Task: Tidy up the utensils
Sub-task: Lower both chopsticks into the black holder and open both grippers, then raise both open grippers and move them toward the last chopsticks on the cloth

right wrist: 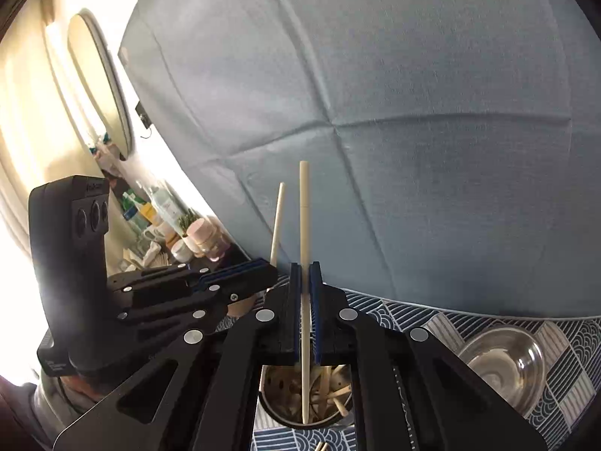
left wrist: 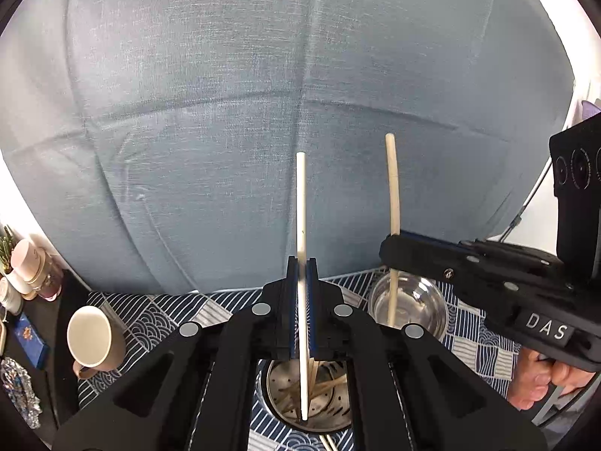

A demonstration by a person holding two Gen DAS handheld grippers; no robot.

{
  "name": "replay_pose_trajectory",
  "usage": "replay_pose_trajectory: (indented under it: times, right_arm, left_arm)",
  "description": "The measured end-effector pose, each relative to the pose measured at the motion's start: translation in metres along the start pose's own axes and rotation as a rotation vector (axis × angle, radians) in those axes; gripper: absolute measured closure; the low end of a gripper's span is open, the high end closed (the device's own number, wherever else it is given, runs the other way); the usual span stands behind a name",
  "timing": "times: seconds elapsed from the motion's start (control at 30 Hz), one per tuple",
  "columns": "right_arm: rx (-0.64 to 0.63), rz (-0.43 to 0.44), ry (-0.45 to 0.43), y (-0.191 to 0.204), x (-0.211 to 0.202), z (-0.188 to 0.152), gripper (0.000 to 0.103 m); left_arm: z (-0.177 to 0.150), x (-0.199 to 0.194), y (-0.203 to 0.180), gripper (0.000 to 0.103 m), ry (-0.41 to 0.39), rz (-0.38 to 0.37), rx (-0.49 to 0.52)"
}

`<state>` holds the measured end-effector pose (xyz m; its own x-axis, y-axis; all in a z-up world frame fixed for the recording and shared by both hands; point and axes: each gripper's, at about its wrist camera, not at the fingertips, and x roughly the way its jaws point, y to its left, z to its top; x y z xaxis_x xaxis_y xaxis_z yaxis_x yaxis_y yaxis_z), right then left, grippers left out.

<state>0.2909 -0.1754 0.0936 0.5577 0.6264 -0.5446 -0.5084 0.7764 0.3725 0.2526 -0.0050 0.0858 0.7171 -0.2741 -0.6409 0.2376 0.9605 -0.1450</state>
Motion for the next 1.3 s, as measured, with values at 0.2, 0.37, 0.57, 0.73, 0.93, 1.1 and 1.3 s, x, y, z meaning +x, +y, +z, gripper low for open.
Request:
replay_pose_trajectory:
  times: [0.2, 0.37, 0.57, 0.73, 0.93, 1.1, 1.3]
  right_arm:
    - [0.019, 0.003, 0.050, -0.013, 0.020, -0.014, 0.098]
    - [0.046, -0.003, 0.100, -0.021, 0.032, -0.030, 0.096]
    - [0.075, -0.018, 0.114, -0.027, 0.025, -0.034, 0.089]
    - [0.074, -0.046, 0.075, -0.023, 0.003, -0.029, 0.070]
    - [0.071, -0.092, 0.056, -0.018, -0.019, -0.032, 0.046]
    - [0.081, -0.116, 0.073, -0.015, -0.033, -0.045, 0.034]
    - [0.078, -0.162, 0.108, -0.013, -0.045, -0.067, 0.030]
  left_arm:
    - [-0.016, 0.013, 0.006, 0.099, -0.018, -0.060, -0.027]
    - [-0.036, 0.023, 0.008, 0.098, 0.024, -0.052, -0.007]
    - [-0.048, 0.019, 0.016, 0.096, 0.046, -0.068, -0.033]
    - [-0.047, 0.004, 0.023, 0.079, 0.029, -0.030, -0.038]
    - [-0.062, -0.020, 0.027, 0.053, 0.026, 0.010, -0.025]
    - [-0.083, -0.033, 0.033, 0.036, 0.046, 0.057, 0.026]
    - [-0.113, -0.038, 0.040, 0.026, 0.112, 0.080, 0.005]
